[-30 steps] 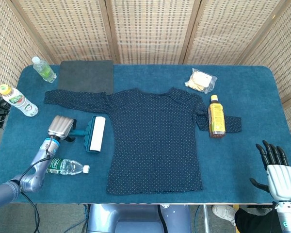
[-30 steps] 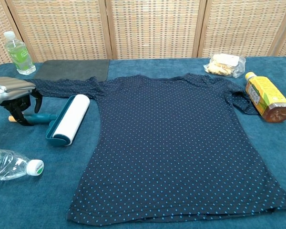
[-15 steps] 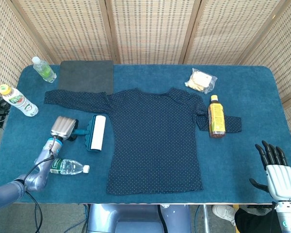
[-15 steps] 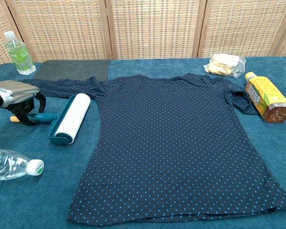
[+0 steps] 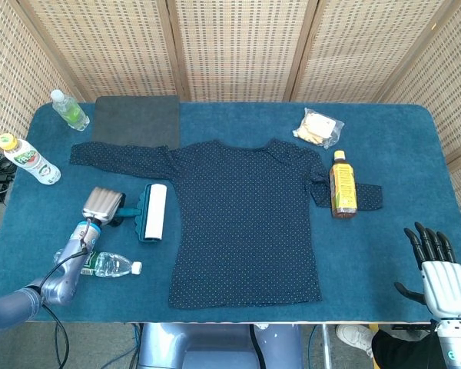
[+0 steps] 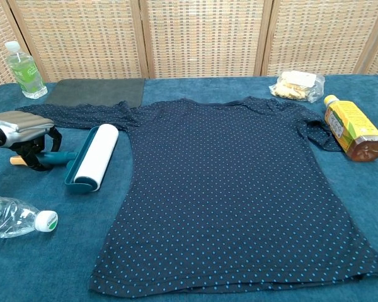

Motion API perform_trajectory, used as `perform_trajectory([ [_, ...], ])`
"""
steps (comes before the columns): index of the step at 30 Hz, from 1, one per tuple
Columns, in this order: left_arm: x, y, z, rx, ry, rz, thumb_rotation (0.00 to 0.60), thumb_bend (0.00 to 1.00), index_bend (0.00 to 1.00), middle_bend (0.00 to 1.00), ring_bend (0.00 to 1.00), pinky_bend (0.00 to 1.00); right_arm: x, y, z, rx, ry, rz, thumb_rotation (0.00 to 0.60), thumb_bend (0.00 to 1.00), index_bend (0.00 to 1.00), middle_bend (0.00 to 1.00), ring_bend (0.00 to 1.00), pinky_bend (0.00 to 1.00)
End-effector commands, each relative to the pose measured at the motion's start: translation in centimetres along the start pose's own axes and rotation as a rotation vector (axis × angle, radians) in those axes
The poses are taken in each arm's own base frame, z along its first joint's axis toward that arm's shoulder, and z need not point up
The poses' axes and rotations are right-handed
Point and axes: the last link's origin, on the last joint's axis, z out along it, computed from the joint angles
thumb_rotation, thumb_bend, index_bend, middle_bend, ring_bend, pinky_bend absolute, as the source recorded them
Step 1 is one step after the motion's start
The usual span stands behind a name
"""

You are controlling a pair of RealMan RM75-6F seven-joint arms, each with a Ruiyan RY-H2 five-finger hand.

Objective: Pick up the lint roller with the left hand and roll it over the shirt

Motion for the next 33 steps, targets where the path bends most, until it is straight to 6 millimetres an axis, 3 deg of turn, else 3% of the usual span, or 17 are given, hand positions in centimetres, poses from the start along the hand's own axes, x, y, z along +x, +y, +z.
perform_trajectory([
  [1, 1.5, 0.0, -0.2, -0.009, 0.046, -0.007, 0.600, 0.63, 0.86, 0.84, 0.65, 0.64, 0.0, 0.0, 0.0, 0.000, 0.002, 0.001, 0.600, 0.09, 0.00, 0.00, 0.00, 0.00],
  [11, 8.4, -0.4, -1.6, -0.038, 0.136, 0.075, 0.600, 0.63, 0.89, 0.84, 0.65, 0.64, 0.2, 0.1, 0.0, -0.003, 0.002, 0.008, 0.600, 0.09, 0.00, 0.00, 0.00, 0.00],
  [18, 12.3, 0.7, -2.6, -0.071, 0.026, 0.151, 0.600, 0.64, 0.89, 0.84, 0.65, 0.64, 0.2, 0.4, 0.1, -0.012, -0.002, 0.016, 0.600, 0.09, 0.00, 0.00, 0.00, 0.00],
  [27, 15.0, 3.5, -2.1, -0.062, -0.089, 0.281, 0.600, 0.64, 0.89, 0.84, 0.65, 0.63, 0.2, 1.0, 0.4, -0.032, -0.005, 0.029, 0.600, 0.09, 0.00, 0.00, 0.00, 0.00],
  [33, 15.7, 5.9, -1.3, -0.082, -0.120, 0.340, 0.600, 0.60, 0.89, 0.83, 0.65, 0.63, 0.1, 1.4, 0.5, -0.044, -0.015, 0.039, 0.600, 0.09, 0.00, 0.00, 0.00, 0.00],
])
